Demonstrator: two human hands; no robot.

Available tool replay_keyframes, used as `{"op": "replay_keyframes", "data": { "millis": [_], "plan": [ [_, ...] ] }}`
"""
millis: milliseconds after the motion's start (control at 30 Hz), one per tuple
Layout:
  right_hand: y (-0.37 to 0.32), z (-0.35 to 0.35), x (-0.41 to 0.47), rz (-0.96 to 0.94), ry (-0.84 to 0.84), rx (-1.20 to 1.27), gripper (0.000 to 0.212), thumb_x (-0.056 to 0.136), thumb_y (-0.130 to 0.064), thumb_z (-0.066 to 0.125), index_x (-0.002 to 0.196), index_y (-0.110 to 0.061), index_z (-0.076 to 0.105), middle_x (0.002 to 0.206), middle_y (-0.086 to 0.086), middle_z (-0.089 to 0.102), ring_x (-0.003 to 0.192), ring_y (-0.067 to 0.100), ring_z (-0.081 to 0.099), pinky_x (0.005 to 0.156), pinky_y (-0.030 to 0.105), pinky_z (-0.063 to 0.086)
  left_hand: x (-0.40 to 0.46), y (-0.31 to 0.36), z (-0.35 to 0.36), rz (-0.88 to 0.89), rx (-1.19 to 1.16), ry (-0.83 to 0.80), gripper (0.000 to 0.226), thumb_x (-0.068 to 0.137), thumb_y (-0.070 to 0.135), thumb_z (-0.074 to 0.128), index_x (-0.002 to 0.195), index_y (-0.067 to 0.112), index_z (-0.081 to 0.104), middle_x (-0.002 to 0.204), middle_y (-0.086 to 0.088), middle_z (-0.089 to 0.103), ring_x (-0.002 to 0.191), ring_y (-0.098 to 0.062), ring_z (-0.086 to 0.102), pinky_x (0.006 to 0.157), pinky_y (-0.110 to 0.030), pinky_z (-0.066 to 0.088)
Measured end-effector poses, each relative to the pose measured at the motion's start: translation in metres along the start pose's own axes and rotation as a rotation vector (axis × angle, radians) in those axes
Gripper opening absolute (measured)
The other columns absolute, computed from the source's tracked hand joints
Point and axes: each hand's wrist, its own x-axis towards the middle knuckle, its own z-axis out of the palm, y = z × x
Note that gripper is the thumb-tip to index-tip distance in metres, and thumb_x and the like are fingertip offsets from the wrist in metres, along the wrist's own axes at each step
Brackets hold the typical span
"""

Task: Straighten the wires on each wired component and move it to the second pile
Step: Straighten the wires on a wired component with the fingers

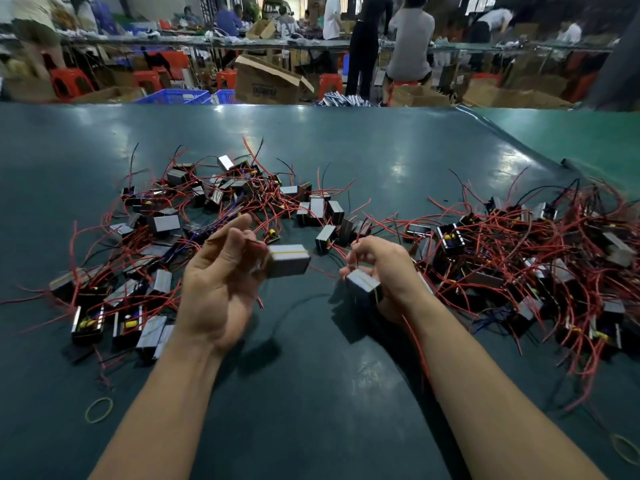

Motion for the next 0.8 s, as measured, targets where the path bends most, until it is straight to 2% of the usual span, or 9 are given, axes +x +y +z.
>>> {"op": "replay_keyframes", "data": {
  "millis": [67,133,200,267,367,467,633,700,800],
  "plan": [
    [-0.002,-0.001,-0.001,0.005,0.014,-0.063,0.017,0.079,0.005,0.051,0.065,-0.002,0.058,0.056,0.008,0.063,0.045,0.021,0.057,0.043,0.023,0.049,-0.004,0.001,-0.006,-0.220,-0.042,-0.146,0.041,0.054,0.033,0.093,0.089,0.019,0.078,0.072,0.006,0.063,0.063,-0.004,0.057,0.064,-0.015,0.052],
    [-0.003,-0.001,-0.003,0.053,0.001,-0.156,0.014,0.080,0.001,0.052,0.068,-0.001,0.059,0.060,0.011,0.067,0.047,0.022,0.057,0.045,0.025,0.049,-0.009,-0.008,-0.004,-0.382,0.101,-0.240,0.056,0.038,0.038,0.099,0.086,0.016,0.078,0.066,0.004,0.061,0.052,-0.005,0.049,0.048,-0.013,0.042],
    [-0.003,0.000,-0.007,0.086,-0.061,-0.199,0.012,0.081,0.001,0.053,0.071,-0.001,0.059,0.061,0.013,0.068,0.047,0.025,0.059,0.047,0.026,0.051,-0.013,-0.019,0.002,-0.486,0.297,-0.346,0.055,0.036,0.041,0.098,0.080,0.015,0.078,0.062,0.001,0.060,0.048,-0.006,0.038,0.044,-0.014,0.027],
    [-0.002,0.000,-0.009,0.050,-0.104,-0.188,0.014,0.082,0.003,0.054,0.071,-0.004,0.059,0.062,0.011,0.064,0.048,0.026,0.060,0.048,0.027,0.052,-0.014,-0.025,0.006,-0.517,0.339,-0.369,0.043,0.043,0.034,0.096,0.074,0.013,0.075,0.063,-0.002,0.062,0.045,-0.006,0.033,0.043,-0.015,0.023],
    [-0.002,-0.002,-0.010,0.023,-0.129,-0.192,0.018,0.084,0.000,0.058,0.071,-0.013,0.059,0.061,0.002,0.050,0.050,0.019,0.046,0.044,0.020,0.039,-0.008,-0.031,0.008,-0.444,0.313,-0.245,0.014,0.068,0.023,0.076,0.079,0.014,0.078,0.068,-0.001,0.067,0.051,-0.004,0.038,0.042,-0.013,0.023],
    [-0.003,-0.003,-0.011,-0.003,-0.150,-0.222,0.019,0.084,-0.002,0.060,0.071,-0.016,0.059,0.054,-0.004,0.051,0.046,0.011,0.047,0.037,0.017,0.036,-0.004,-0.038,0.012,-0.365,0.312,-0.181,0.020,0.078,0.017,0.061,0.088,0.013,0.079,0.069,-0.002,0.066,0.049,-0.004,0.039,0.041,-0.013,0.024],
    [-0.002,-0.001,-0.012,-0.007,-0.171,-0.164,0.021,0.085,0.004,0.057,0.078,-0.015,0.058,0.066,0.000,0.061,0.041,0.010,0.054,0.037,0.017,0.038,-0.007,-0.047,0.018,-0.194,0.450,0.009,0.030,0.079,0.017,0.070,0.106,0.012,0.057,0.083,-0.014,0.066,0.038,-0.005,0.039,0.035,-0.016,0.032],
    [-0.002,0.000,-0.010,-0.010,-0.130,-0.141,0.020,0.085,0.006,0.055,0.084,-0.013,0.056,0.071,0.004,0.061,0.042,0.014,0.058,0.036,0.018,0.040,-0.010,-0.048,0.017,-0.093,0.494,0.091,0.023,0.086,0.010,0.069,0.099,0.012,0.051,0.093,-0.018,0.063,0.050,-0.012,0.058,0.041,-0.022,0.043],
    [-0.001,-0.001,-0.009,-0.033,-0.112,-0.150,0.016,0.088,0.002,0.059,0.082,-0.012,0.057,0.068,0.004,0.060,0.041,0.013,0.059,0.034,0.017,0.038,-0.013,-0.048,0.013,0.068,0.638,0.091,0.011,0.089,0.008,0.067,0.093,0.012,0.058,0.090,-0.002,0.068,0.076,-0.015,0.069,0.059,-0.023,0.051]
  ]
}}
